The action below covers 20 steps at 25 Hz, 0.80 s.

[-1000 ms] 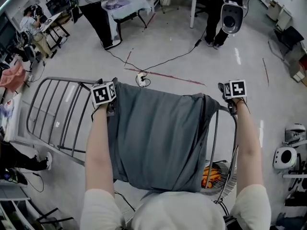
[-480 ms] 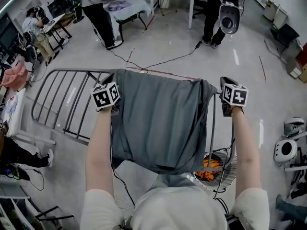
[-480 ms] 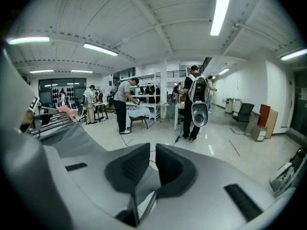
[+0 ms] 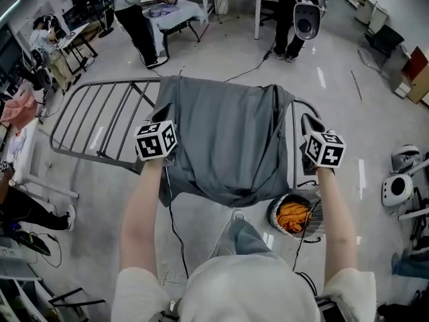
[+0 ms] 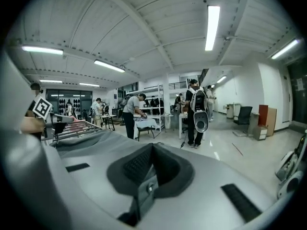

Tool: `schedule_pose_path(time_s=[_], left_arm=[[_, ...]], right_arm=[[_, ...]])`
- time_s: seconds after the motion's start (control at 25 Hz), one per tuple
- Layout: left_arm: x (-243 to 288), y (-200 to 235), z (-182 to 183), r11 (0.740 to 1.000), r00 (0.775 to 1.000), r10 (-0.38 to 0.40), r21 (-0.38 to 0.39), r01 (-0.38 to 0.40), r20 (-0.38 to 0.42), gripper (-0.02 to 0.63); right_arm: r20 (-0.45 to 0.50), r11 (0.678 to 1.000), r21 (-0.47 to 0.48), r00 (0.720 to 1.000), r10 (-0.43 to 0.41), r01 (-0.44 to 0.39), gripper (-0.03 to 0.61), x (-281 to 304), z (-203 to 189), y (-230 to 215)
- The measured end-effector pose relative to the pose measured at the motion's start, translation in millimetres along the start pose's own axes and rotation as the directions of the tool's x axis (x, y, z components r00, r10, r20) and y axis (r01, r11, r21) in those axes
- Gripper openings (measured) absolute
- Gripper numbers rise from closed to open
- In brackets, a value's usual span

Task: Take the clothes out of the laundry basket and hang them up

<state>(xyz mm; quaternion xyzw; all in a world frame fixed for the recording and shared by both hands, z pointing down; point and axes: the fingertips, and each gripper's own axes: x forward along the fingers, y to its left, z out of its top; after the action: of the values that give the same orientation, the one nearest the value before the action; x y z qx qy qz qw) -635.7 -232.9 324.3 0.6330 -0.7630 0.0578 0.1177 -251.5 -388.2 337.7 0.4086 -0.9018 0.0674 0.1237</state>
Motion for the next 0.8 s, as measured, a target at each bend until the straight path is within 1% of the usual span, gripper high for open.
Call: schedule_pose_path(time_s=[0.16, 0.24, 0.4, 0.68, 0.8], left_arm=[[-58, -25, -16, 0.999, 0.999, -0.041, 0.0, 0.041, 0.023, 0.011], [-87, -39, -26, 0.998, 0.997, -0.064, -0.017, 0.065, 0.034, 0.011], [-139, -69, -54, 0.994, 0.994, -0.103, -0.041, 0.104, 0.028, 0.011], [-225, -113, -102, 0.979, 0.982, -0.189, -0.078, 0.19, 0.016, 0.009], [-249, -130, -115, 0.967, 0.973, -0.229, -0.114, 0.228, 0.007, 0.009]], right_arm=[[0.04, 1.0, 0.011, 0.999, 0.019, -0.019, 0.002, -66, -14, 35], [0.057, 0.999, 0.03, 0.998, 0.028, -0.03, 0.002, -98, -22, 51], [0.082, 0.997, 0.069, 0.996, 0.037, -0.043, 0.002, -159, -42, 75], [0.093, 0.99, 0.138, 0.996, 0.016, -0.029, 0.001, -249, -90, 118], [0.085, 0.99, 0.137, 0.996, 0.004, -0.016, 0.001, -275, -102, 129]])
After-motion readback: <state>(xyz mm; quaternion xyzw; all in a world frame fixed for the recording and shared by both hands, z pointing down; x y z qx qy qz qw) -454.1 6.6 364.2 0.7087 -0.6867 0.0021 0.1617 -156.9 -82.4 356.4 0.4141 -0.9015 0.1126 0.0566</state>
